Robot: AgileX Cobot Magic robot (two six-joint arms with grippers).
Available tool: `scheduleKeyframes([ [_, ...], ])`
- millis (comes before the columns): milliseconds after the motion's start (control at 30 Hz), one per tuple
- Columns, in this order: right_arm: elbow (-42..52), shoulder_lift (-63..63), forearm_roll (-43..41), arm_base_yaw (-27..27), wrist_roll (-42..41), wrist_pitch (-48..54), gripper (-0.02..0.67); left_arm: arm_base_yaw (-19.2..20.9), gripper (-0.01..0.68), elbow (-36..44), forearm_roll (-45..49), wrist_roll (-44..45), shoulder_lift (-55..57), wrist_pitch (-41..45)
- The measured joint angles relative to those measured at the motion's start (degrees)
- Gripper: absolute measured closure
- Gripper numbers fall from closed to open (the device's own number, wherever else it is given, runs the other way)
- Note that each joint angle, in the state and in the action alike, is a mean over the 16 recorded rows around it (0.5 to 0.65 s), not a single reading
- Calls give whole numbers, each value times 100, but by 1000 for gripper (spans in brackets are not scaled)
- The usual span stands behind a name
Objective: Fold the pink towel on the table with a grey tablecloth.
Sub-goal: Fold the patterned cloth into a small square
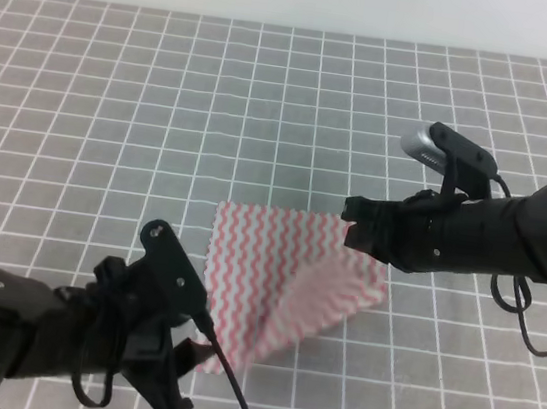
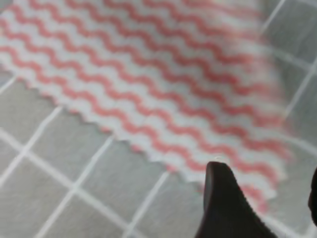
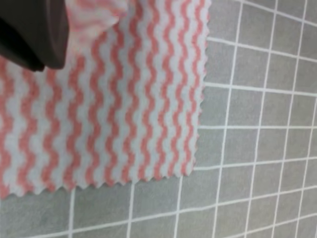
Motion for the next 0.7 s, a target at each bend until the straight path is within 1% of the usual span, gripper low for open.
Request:
scheduleKeyframes([
  [267,-18,-5,-31,-9,-78,134,664,1,336,-6,-169,101,76,-203],
  [467,-17,-20,-230,-17,-152,394,664,1,339,-9,-410,117,-14,-202],
  [567,-17,-20,-343,-23,-179,523,664,2,352,-10,-583,120,-117,-267],
  [700,-19,-15,-505,-38,-215,692,656,1,385,-10,-825,96,-338,-442],
])
